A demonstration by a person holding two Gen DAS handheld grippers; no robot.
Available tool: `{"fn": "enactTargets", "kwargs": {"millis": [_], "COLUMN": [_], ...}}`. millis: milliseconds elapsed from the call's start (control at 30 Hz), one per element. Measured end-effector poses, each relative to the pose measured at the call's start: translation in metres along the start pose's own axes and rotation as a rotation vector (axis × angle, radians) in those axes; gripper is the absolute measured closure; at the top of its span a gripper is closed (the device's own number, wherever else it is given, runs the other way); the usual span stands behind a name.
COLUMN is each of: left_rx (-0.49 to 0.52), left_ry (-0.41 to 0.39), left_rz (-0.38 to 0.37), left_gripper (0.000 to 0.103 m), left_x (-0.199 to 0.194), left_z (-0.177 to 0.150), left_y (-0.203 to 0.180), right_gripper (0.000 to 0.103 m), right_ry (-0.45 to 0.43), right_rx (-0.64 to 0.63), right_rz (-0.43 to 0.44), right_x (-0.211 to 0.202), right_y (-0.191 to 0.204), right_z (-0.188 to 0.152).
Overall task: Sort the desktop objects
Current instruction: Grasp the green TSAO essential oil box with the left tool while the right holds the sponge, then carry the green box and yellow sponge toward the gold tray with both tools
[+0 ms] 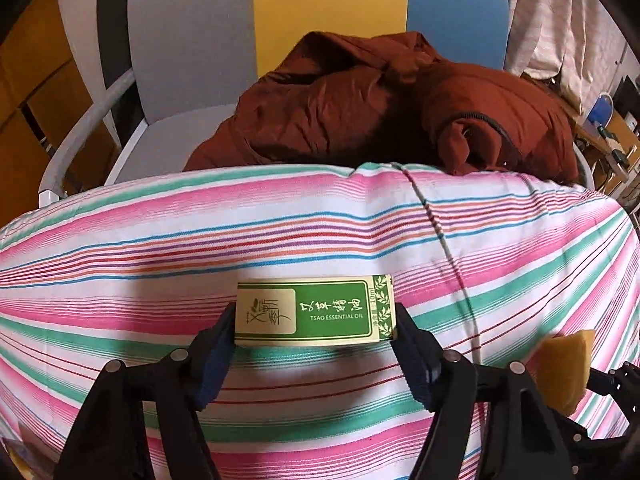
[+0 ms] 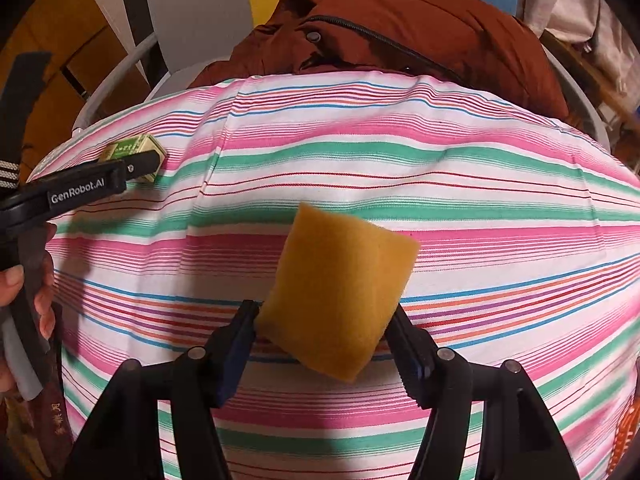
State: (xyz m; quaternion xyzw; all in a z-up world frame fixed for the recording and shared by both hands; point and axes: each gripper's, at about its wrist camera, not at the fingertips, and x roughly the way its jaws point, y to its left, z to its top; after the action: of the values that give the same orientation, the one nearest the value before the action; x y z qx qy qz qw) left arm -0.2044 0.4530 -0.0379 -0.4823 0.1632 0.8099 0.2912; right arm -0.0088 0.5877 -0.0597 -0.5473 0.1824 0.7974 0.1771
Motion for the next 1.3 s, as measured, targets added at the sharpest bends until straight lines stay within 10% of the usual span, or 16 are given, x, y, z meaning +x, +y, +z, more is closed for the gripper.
{"fn": "enactTargets", "kwargs": {"millis": [400,833,1300], "left_rx": [-0.050,-0.242,-0.399], "left_ry": [-0.067,-0.153,-0.269], "left_rz": [-0.060,-0.293,-0.202], "left_gripper": [0.030,0.030,0.030], "left_x": [-0.053,-0.155,-0.239], "left_z": [-0.031,-0.141,-0.243], "left_y": [0.013,0.049,0.155], "right_gripper": [0.044,0.044,0.044], "right_ry": [-0.039,-0.098,-0.127], "right_rx": [-0.042,-0.136,-0.304], "right_rz": [0.028,0.061,0.191], "right_x": [-0.008,-0.023,-0.064], "right_y": [0.017,0.049,0.132], "right_z": [0.002,-0.008,-0.042]}}
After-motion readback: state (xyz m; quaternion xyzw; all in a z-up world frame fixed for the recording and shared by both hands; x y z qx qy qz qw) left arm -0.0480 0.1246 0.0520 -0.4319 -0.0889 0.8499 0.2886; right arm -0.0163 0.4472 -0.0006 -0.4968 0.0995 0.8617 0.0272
